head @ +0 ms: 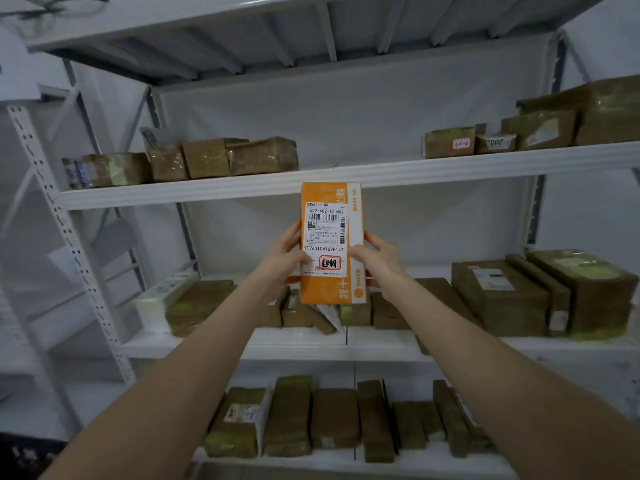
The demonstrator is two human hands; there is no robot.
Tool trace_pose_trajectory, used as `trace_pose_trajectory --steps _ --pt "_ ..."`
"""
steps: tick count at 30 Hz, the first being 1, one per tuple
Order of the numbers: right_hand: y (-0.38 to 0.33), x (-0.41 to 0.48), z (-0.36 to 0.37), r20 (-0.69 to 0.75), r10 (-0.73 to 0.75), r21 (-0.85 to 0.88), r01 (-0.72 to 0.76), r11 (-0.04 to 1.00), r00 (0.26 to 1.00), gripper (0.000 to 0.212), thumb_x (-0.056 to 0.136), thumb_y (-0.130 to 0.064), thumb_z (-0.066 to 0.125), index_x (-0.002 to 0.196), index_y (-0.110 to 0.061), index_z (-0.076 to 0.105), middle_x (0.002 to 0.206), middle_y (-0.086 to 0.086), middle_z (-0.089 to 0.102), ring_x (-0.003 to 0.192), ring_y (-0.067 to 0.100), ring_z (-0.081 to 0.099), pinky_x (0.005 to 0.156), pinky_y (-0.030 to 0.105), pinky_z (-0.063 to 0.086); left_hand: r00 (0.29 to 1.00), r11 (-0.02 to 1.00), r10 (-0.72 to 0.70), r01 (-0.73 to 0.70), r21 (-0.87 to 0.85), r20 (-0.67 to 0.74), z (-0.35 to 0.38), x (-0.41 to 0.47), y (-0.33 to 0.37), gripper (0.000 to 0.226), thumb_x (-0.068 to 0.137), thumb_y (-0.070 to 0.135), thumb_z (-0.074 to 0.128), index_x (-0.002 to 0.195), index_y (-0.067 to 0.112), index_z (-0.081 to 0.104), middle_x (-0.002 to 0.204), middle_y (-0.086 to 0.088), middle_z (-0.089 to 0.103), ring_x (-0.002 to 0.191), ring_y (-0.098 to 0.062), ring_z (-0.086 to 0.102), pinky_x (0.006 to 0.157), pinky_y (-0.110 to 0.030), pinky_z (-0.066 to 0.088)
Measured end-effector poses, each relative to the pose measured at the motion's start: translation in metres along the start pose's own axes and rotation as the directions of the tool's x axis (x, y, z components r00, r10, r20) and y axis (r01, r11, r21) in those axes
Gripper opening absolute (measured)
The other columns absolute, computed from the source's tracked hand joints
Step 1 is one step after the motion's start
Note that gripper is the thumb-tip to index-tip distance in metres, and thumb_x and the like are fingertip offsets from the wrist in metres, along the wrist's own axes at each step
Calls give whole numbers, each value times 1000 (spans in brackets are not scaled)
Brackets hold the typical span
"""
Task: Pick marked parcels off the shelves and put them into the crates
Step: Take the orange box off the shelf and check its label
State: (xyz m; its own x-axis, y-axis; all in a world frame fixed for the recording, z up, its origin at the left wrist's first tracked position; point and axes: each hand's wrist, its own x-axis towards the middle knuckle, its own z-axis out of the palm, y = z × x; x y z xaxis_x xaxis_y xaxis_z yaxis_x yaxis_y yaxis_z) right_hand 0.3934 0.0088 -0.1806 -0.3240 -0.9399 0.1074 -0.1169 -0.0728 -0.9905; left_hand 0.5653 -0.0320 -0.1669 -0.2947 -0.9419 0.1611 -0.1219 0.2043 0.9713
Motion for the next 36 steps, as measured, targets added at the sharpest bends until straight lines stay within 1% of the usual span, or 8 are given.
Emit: trace_pose_trajectory --steps 3,7,11,17,22,27,33,36 --pt "21 -12 17 49 55 5 -55 998 997 61 90 -21 64 145 -30 38 110 1 68 74 7 64 54 23 46 999 999 -49 49 -13 -4 -10 -17 -23 82 86 -11 51 147 39 28 131 5 58 112 -19 60 87 -43 54" --pt "51 -25 41 87 106 -7 -105 994 991 54 90 -19 63 141 -28 45 88 -8 65 72 8 66 56 24 51 988 989 -144 142 -40 -51 -22 -40 -54 78 88 -10 50 146 38 30 126 5 60 105 -18 63 75 -38 57" --pt "82 -37 69 147 147 -25 -145 989 978 42 90 -19 64 129 -32 54 92 -6 69 76 9 68 58 24 50 974 977 -212 208 -55 -78 -41 -60 -92 81 87 -11 49 146 41 31 124 7 61 104 -16 62 69 -34 54" --pt "127 -56 133 207 244 -61 -236 970 948 39 89 -16 63 127 -22 59 98 1 72 79 13 69 64 28 53 932 939 -337 323 -119 -135 -89 -91 -159 79 86 -12 50 148 34 30 135 -1 55 109 -20 60 74 -38 55" --pt "152 -76 209 278 334 -105 -317 943 901 34 93 -17 59 126 -25 59 95 -1 71 72 9 66 55 25 47 877 892 -446 422 -158 -175 -151 -119 -202 79 86 -13 47 145 37 32 128 3 60 109 -20 60 72 -35 52" --pt "180 -93 301 329 384 -179 -342 922 863 33 93 -23 60 125 -28 59 98 -1 72 77 12 69 59 27 52 821 842 -533 492 -221 -206 -230 -148 -246 79 87 -13 47 146 37 30 127 2 60 112 -25 61 91 -51 52" --pt "198 -116 414 418 430 -195 -383 903 801 34 93 -18 60 127 -21 60 101 3 73 73 11 69 56 25 53 756 811 -584 531 -244 -296 -326 -184 -285 77 88 -10 49 146 38 32 121 2 63 96 -17 66 70 -40 57" --pt "203 -125 462 473 445 -228 -383 895 760 36 93 -18 60 129 -21 58 100 3 72 69 8 67 52 23 48 707 783 -621 551 -287 -338 -367 -199 -300 77 87 -11 48 145 38 33 118 3 63 103 -19 62 79 -43 54"
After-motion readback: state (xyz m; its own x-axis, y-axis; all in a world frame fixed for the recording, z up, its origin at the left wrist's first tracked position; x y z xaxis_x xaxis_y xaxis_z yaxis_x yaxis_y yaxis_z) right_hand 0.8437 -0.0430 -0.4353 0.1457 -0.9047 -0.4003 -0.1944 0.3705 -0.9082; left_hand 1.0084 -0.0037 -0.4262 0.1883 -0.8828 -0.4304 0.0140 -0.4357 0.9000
